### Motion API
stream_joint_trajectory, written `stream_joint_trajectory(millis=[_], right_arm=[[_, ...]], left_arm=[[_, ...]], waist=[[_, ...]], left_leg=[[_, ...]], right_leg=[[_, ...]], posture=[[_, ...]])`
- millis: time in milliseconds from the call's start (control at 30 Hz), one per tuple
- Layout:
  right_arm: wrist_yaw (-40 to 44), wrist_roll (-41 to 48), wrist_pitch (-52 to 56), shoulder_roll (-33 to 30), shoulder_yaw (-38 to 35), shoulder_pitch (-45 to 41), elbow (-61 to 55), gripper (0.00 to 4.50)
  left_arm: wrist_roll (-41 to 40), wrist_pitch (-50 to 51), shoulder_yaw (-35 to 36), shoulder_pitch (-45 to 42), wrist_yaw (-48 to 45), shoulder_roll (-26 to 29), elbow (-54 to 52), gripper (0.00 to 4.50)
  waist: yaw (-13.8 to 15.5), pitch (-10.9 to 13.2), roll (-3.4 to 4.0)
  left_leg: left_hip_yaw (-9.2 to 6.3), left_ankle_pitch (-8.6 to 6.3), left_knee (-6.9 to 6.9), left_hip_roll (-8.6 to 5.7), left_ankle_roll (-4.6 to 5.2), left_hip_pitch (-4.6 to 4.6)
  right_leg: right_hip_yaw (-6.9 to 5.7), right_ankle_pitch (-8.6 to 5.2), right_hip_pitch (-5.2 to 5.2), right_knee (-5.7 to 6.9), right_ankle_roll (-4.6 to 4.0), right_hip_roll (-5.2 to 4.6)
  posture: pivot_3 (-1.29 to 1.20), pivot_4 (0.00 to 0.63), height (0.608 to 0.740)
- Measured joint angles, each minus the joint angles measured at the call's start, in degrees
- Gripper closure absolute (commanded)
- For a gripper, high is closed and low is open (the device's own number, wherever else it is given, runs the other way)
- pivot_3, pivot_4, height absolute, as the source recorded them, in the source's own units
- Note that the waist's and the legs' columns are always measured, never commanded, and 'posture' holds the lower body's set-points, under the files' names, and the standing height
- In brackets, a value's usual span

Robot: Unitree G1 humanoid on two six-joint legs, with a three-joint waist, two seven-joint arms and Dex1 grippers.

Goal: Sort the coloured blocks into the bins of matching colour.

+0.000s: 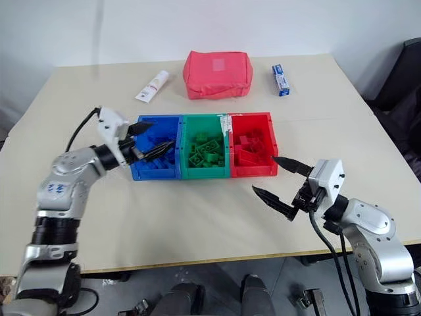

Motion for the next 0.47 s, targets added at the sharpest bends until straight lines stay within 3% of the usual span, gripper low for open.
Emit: stream_joint_trajectory(millis=[133, 233, 467], right_arm=[[5.03, -1.66, -1.59, -3.02, 0.61, -0.38, 4.31, 0.00], [8.68, -2.92, -3.38, -4.59, 1.67, -1.30, 6.80, 0.00], [13.34, -4.84, -6.16, -5.10, 3.15, -2.99, 11.17, 0.00]], left_arm=[[-2.87, -6.22, 4.93, 11.69, -11.96, 7.43, -1.35, 0.02], [-2.65, -11.01, 7.72, 17.80, -15.10, 10.25, -1.91, 0.02], [-1.35, -17.62, 10.03, 26.10, -13.78, 9.92, -2.52, 0.02]], waist=[[-0.19, 0.00, 0.01], [0.25, 0.00, 0.00], [0.94, 0.00, 0.00]], left_leg=[[-0.01, -0.01, -0.08, 0.02, 0.02, 0.00], [-0.04, -0.02, -0.02, -0.02, 0.05, 0.00], [-0.04, -0.02, -0.02, -0.01, 0.06, 0.01]], right_leg=[[-0.02, -0.01, 0.02, -0.13, -0.02, -0.05], [-0.05, -0.01, 0.11, -0.16, -0.02, -0.13], [-0.05, -0.01, 0.11, -0.15, -0.01, -0.12]], posture=[[0.00, 0.150, 0.740], [0.00, 0.150, 0.740], [0.00, 0.150, 0.740]])
